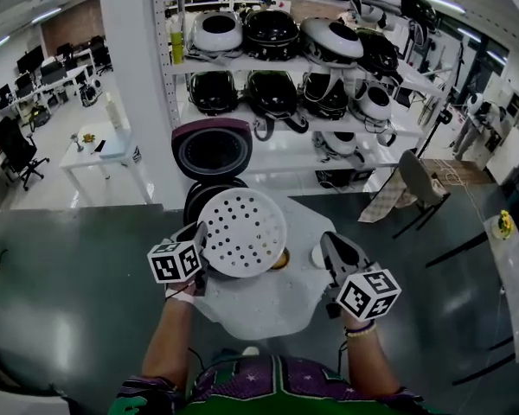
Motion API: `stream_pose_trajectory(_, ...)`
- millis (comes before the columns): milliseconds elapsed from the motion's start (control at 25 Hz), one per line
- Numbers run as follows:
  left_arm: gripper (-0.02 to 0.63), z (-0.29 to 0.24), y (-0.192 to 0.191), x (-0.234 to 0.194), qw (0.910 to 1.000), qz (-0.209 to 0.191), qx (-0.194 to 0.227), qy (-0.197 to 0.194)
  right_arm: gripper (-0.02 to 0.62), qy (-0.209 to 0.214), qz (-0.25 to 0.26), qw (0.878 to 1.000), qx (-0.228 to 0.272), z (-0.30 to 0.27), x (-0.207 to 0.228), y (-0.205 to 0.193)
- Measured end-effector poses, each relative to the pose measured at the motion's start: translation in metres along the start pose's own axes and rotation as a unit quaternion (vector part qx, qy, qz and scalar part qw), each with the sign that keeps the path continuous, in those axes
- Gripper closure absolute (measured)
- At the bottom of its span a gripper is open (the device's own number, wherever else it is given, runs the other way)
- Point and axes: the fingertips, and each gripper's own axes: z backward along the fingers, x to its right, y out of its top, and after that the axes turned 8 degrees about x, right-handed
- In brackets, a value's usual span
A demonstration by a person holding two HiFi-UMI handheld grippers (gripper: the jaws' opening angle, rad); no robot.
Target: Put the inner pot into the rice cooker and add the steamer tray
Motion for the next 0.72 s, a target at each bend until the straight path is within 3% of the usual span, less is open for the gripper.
stream_pose_trajectory(360, 0.566, -0.039, 0.029, -0.070, 0.9995, -0.031, -0.011, 0.001, 0.591, -0.021, 0.010, 0.999, -0.033, -0.038, -0.017, -0.029)
stream_pose_trajectory(720, 0.566, -0.092, 0.019, -0.133, 0.9987, -0.001, -0.020, 0.048, 0.591, -0.032, 0.010, 0.997, -0.069, -0.069, 0.019, -0.054)
